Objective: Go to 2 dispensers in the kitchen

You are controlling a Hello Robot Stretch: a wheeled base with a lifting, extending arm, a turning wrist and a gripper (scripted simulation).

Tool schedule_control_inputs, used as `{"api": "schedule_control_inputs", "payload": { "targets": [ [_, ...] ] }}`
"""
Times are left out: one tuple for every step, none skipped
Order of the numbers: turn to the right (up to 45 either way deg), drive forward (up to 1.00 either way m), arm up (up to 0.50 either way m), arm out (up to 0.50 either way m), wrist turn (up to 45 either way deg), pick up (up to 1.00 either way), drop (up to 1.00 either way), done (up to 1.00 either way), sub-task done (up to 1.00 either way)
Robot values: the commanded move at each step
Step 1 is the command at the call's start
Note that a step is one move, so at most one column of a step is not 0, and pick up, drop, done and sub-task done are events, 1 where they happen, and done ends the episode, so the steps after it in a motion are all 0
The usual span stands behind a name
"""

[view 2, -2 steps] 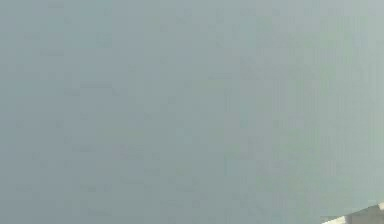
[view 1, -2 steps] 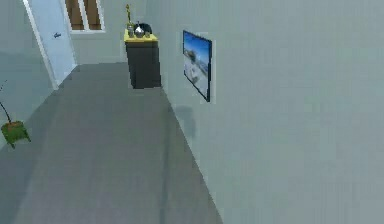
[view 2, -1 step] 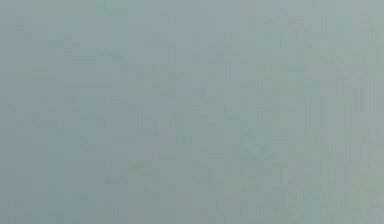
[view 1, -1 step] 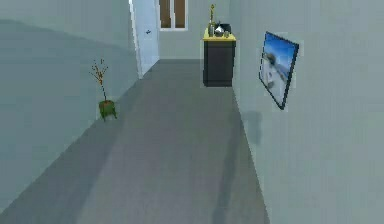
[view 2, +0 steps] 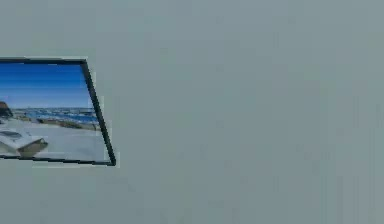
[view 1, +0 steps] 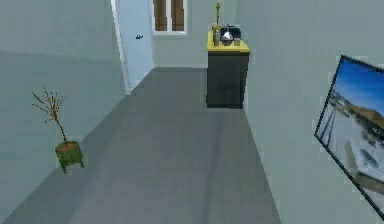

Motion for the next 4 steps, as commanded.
{"api": "schedule_control_inputs", "payload": {
  "targets": [
    [0.0,1.0,0.0,0.0,0.0,0.0,0.0,0.0,0.0],
    [0.0,1.0,0.0,0.0,0.0,0.0,0.0,0.0,0.0],
    [-3.0,0.0,0.0,0.0,0.0,0.0,0.0,0.0,0.0],
    [0.0,0.5,0.0,0.0,0.0,0.0,0.0,0.0,0.0]
  ]
}}
